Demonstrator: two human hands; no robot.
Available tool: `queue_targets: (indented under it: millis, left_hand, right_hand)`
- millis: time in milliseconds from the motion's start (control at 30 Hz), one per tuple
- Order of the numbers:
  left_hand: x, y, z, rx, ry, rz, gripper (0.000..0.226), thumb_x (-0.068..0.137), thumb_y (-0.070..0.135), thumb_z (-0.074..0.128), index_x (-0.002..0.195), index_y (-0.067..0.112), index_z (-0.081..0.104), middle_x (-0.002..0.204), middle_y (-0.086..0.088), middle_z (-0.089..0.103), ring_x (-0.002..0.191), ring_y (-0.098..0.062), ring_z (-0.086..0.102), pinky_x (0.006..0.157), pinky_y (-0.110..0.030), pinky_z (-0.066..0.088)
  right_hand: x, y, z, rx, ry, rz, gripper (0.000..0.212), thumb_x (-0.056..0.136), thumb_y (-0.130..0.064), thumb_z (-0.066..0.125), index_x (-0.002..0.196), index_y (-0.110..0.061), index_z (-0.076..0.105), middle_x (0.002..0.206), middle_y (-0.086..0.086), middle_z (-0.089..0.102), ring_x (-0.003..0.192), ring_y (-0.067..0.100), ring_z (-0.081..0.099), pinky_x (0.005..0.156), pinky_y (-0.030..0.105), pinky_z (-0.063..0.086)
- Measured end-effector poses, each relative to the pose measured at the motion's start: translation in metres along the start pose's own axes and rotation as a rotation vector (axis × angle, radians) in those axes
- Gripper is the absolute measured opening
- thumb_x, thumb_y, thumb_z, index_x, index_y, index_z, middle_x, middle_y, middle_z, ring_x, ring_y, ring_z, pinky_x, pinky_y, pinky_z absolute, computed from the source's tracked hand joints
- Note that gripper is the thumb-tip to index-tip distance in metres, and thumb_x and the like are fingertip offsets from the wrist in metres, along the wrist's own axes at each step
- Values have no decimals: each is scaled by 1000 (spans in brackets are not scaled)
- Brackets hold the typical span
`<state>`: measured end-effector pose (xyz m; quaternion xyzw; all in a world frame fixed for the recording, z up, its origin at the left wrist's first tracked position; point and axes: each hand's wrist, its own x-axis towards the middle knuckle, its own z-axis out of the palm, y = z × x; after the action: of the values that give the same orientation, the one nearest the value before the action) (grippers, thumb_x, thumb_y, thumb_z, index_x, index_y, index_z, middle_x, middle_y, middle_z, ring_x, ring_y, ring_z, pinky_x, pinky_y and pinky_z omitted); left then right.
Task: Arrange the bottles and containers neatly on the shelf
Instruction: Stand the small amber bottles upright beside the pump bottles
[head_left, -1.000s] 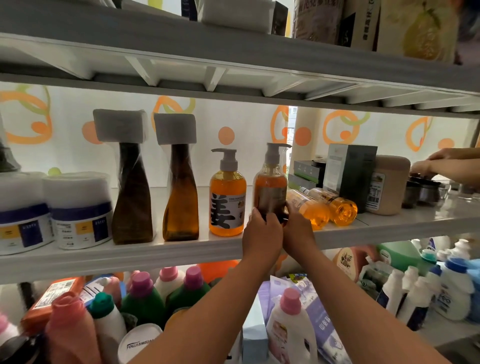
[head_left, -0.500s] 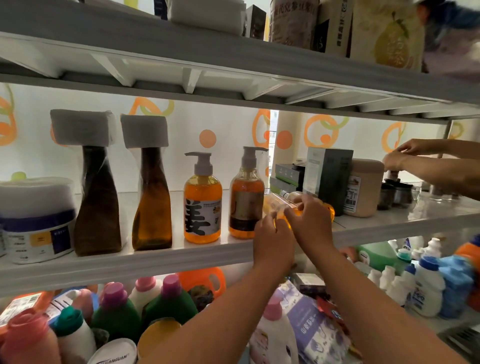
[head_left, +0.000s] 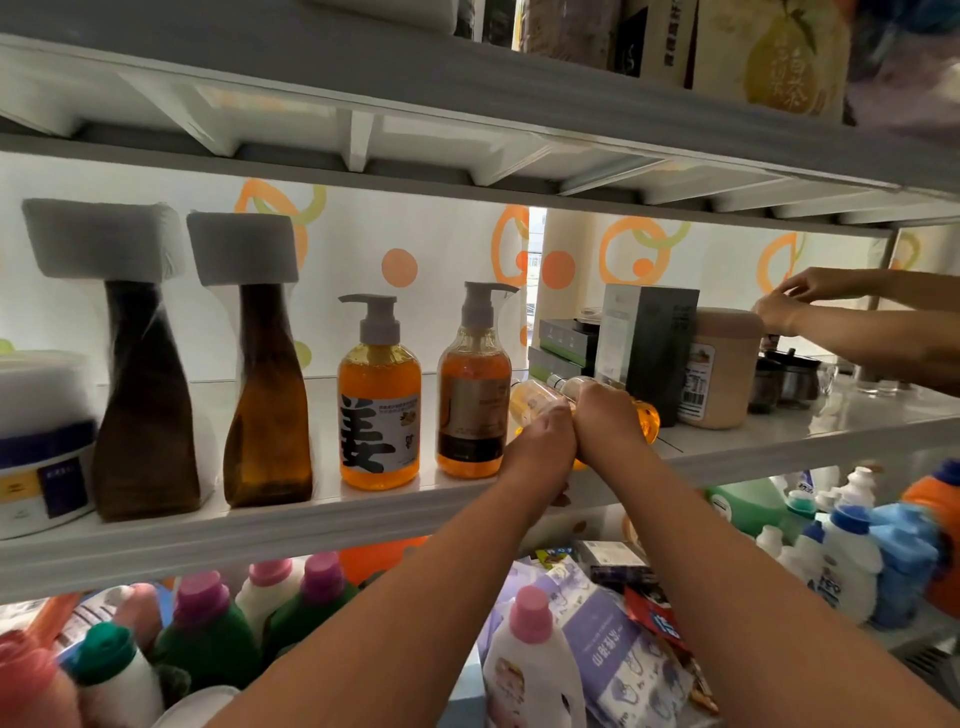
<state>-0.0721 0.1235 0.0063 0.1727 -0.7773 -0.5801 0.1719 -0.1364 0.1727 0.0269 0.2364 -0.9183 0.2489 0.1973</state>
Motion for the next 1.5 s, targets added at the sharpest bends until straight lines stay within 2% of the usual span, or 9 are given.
queue_targets:
  millis: [167,333,467,633,767,933,1133,1333,1500]
  left_hand:
    - [3,-7,-2,82,-45,44,49,95,48,15,138,34,36,120,-10,56,88,-25,56,53,-26,48]
    - [4,-18,-4,105,-30,135,45,96,41,18,140,46,28,133,-6,52,80,-17,58,45,-24,47]
    - [0,-20,-2,163,-40,161,43,98,42,19,140,46,25,123,-3,55,78,-11,55,68,-40,59]
    - [-7,-21,-1,235,-19,191,40,99,42,23,139,47,25,107,-3,59,72,-12,56,69,-36,55]
    - [-7,-27,0,257,-2,228,41,98,43,25,139,46,26,129,-6,57,89,-18,58,72,-30,50]
    - [-3,-40,3,334,-1,321,41,93,52,23,135,53,26,147,1,41,123,-19,51,98,-43,47]
    - [0,-48,-5,384,-14,350,42,93,57,25,135,55,25,144,0,45,115,-19,58,90,-42,53]
    - [-1,-48,-6,547,15,373,47,93,61,19,139,51,26,156,2,22,139,-16,33,106,-40,39]
    - [-2,-49,-7,573,14,366,46,94,59,19,139,53,23,156,3,23,141,-16,29,108,-41,37]
  right_hand:
    - [-1,3,8,54,52,8,27,94,-15,51,119,-4,55,114,16,63,107,29,59,78,26,42]
    - [-12,3,19,148,117,-16,37,93,-16,53,129,-8,47,116,14,63,107,27,60,79,29,47]
    - [-21,4,20,227,157,10,44,94,-18,51,135,-7,39,120,16,61,110,29,60,84,31,49]
    - [-28,6,25,358,170,43,45,94,-20,51,135,-8,38,119,17,61,105,29,61,81,32,51]
    - [-33,7,28,415,176,31,43,93,-21,53,132,-9,40,121,15,60,107,28,60,79,28,49]
    - [-42,12,34,496,200,50,41,92,-21,55,128,-10,41,119,15,59,102,25,60,69,20,39]
    - [-42,16,40,537,193,66,36,93,-23,51,126,-15,41,117,16,58,101,27,58,73,25,44]
    - [-38,20,40,609,140,68,37,92,-23,54,125,-11,40,116,13,61,99,25,61,76,27,47]
    - [-39,20,42,567,173,45,43,91,-21,56,129,-11,39,122,13,58,107,25,58,79,24,44]
